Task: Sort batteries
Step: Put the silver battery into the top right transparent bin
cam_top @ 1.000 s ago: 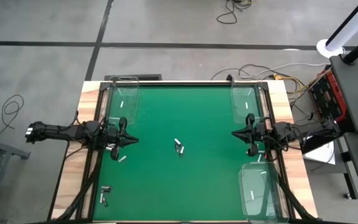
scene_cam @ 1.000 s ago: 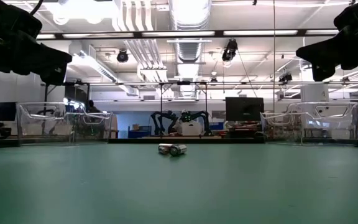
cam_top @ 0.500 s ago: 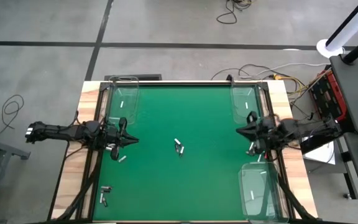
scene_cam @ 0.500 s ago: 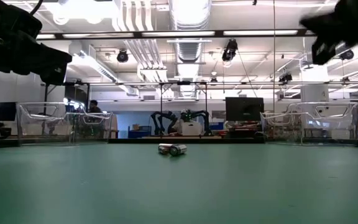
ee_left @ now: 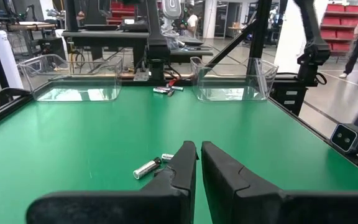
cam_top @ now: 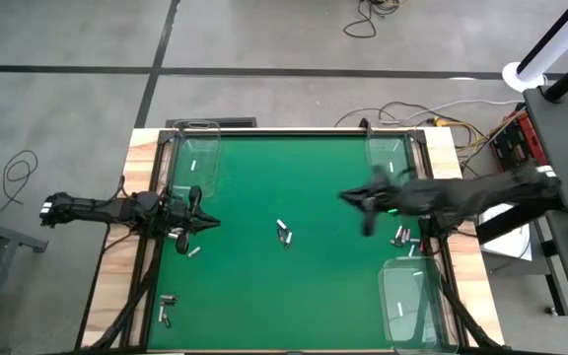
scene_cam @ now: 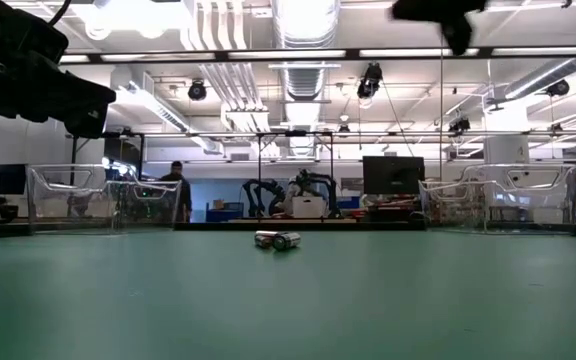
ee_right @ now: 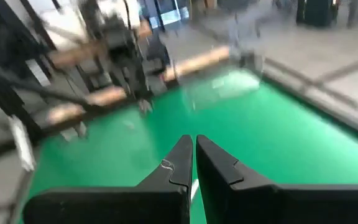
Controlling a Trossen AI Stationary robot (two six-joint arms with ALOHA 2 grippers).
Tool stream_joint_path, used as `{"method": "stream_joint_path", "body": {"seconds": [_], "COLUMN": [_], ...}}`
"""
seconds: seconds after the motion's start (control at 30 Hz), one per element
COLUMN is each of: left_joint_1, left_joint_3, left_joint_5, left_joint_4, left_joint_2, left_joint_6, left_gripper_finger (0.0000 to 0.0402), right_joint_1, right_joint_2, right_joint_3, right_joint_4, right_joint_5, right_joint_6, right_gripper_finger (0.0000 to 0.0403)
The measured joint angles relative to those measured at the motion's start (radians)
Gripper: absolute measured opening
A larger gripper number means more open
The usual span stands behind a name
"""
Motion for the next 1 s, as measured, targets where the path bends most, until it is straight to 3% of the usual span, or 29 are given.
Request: {"method": "stream_joint_path", "body": {"seconds": [0.2,0.37,0.5,0.67,1.0], "left_joint_1": [0.0,0.0,0.0,0.0,0.0], "left_joint_3": [0.0,0.0,0.0,0.0,0.0], "left_joint_5": [0.0,0.0,0.0,0.0,0.0], "left_joint_4": [-0.001,0.002,0.002,0.0,0.0], "left_joint_2": [0.001,0.003,0.005,0.006,0.008], "left_joint_6": [0.0,0.0,0.0,0.0,0.0], "left_gripper_finger": [0.0009,0.0009,0.0009,0.0009,0.0009], "right_joint_1": [-0.01,-0.016,-0.022,-0.025,-0.054], "right_joint_2": [0.365,0.578,0.673,0.766,0.894], "right_joint_3": [0.236,0.399,0.492,0.51,0.512], "right_joint_4": [0.011,-0.037,-0.112,-0.221,-0.241], "right_joint_5": [0.067,0.027,0.008,-0.02,-0.161], "right_joint_6": [0.129,0.156,0.199,0.182,0.111], "right_gripper_finger": [0.0013,0.0034,0.0088,0.0146,0.0172]}}
